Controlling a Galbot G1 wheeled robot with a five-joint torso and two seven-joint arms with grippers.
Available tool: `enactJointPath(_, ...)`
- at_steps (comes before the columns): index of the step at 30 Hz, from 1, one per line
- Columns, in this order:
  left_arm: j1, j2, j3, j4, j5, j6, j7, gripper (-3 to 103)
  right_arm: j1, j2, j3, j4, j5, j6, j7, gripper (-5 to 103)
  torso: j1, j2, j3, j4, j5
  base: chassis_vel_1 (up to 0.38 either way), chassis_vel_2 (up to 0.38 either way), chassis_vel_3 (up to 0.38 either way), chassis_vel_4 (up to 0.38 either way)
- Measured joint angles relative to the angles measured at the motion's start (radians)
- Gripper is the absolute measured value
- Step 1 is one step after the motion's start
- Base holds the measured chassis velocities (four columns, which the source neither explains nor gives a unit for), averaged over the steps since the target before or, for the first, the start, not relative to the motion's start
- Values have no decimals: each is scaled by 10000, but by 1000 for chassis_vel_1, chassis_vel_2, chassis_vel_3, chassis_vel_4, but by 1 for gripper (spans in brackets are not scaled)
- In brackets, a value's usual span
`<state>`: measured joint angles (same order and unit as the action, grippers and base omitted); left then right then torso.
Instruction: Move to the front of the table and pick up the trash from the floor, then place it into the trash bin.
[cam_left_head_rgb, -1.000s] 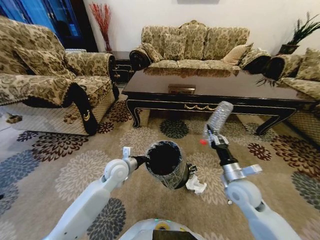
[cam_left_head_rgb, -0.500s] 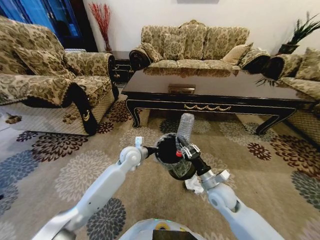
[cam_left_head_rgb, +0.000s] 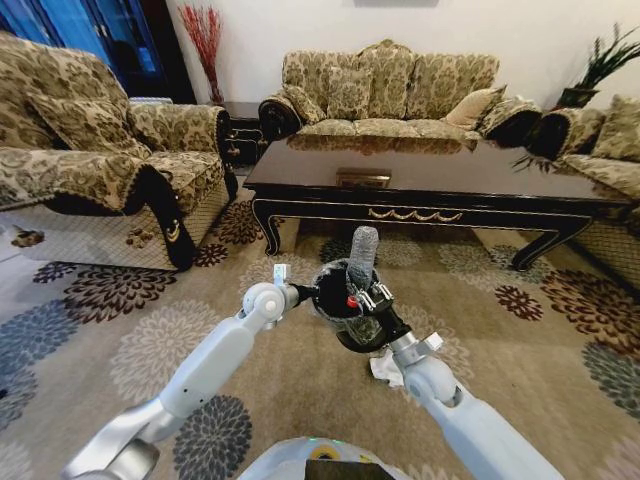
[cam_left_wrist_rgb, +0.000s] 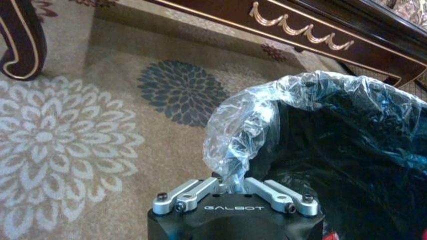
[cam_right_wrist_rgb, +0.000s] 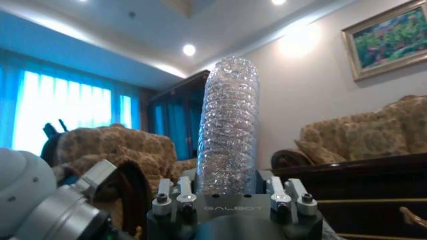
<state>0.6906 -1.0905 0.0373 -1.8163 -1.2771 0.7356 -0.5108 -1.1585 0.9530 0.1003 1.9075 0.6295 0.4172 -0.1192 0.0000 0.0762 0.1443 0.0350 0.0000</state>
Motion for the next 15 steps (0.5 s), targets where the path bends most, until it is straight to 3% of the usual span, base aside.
enactJointPath(2, 37, 107, -105, -109, -17, 0, 11, 2, -29, -85, 99, 70, 127, 78, -281, 66, 0, 0, 0, -1, 0, 0, 0, 0, 0)
enactJointPath(4, 44, 151, -137, -152, -35, 0, 11, 2, -57, -108, 136, 125, 141, 88, -329, 66, 0, 0, 0, -1, 0, 0, 0, 0, 0)
enactJointPath(8, 117, 398, -301, -349, -99, 0, 16, 2, -373, -216, 471, 384, 202, 159, -514, 88, 0, 0, -1, -2, 0, 0, 0, 0, 0)
enactJointPath(10, 169, 485, -368, -416, -107, -1, 21, 2, -512, -235, 664, 447, 240, 190, -529, 88, 0, 0, 0, -2, 0, 0, 0, 0, 0)
enactJointPath(11, 286, 582, -497, -512, -108, 0, 33, 2, -646, -239, 973, 494, 364, 190, -540, 97, 0, 0, -1, -4, 2, 0, 0, 0, 0)
enactJointPath(15, 686, 831, -925, -806, -93, 0, 53, 2, -887, -247, 2053, 457, 968, -45, -354, 100, 0, 0, -1, -1, -1, 0, 0, 0, 0)
